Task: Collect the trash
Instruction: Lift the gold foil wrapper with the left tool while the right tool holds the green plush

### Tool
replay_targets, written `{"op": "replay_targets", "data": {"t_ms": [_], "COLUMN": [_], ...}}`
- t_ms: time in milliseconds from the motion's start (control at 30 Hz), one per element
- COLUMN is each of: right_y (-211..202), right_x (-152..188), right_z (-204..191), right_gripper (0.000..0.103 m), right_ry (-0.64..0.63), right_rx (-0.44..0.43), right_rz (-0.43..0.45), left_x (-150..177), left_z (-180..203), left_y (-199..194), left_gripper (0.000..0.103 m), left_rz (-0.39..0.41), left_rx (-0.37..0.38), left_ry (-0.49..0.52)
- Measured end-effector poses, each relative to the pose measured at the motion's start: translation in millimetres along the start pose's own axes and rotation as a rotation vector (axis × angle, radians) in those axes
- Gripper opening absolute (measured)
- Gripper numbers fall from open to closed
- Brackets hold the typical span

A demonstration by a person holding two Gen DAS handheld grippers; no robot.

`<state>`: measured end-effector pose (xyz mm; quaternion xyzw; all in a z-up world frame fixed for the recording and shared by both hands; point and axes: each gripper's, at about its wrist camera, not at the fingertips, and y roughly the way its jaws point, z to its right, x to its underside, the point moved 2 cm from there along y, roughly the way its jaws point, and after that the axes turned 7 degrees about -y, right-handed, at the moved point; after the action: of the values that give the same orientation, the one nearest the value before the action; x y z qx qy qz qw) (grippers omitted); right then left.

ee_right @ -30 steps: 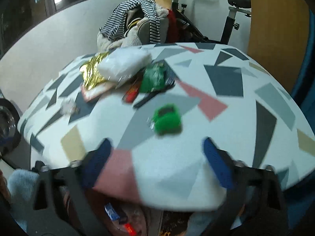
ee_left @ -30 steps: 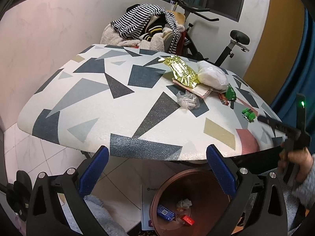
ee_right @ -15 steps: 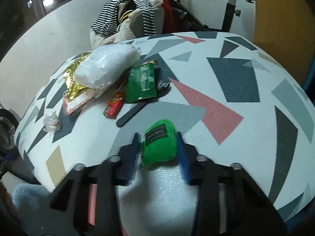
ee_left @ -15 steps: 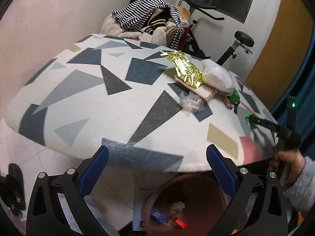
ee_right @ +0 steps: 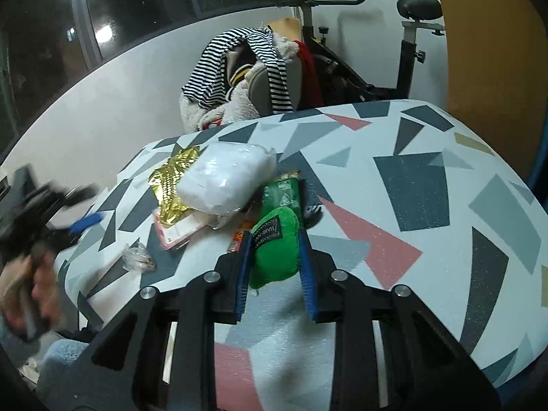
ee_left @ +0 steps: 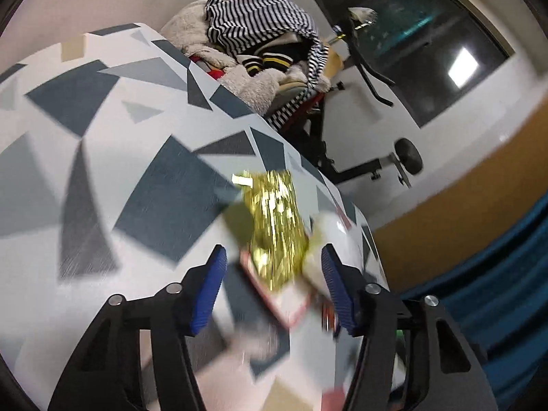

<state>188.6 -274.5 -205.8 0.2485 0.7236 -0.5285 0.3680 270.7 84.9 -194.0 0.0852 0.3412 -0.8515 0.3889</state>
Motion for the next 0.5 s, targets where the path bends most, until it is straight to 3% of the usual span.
{"op": "replay_targets", "data": {"t_ms": [67, 300, 367, 500], "right_y": [-2, -3, -4, -7], "right_x": [2, 9, 11, 15], "right_z": [-2, -4, -5, -7], "right_gripper": [0.029, 0.029, 0.029, 0.029], "right_ry": [0.015, 0.041, 0.042, 0.041], "right_rx": [-0.019, -0.041, -0.044, -0.049], "right_rz": [-0.002, -0.014, -0.018, -0.019], "left_x": [-12, -34, -36, -38], "left_z": [0, -17, -17, -3], "left_y": [23, 73, 81, 72], "left_gripper": [0.044, 0.039, 0.013, 0.003], "left_rz": [-0.03, -0.066, -0.08, -0.047], "left_rx": [-0.04, -0.097, -0.103, -0.094], "left_ry": [-0.024, -0.118, -0.103, -0.017]}}
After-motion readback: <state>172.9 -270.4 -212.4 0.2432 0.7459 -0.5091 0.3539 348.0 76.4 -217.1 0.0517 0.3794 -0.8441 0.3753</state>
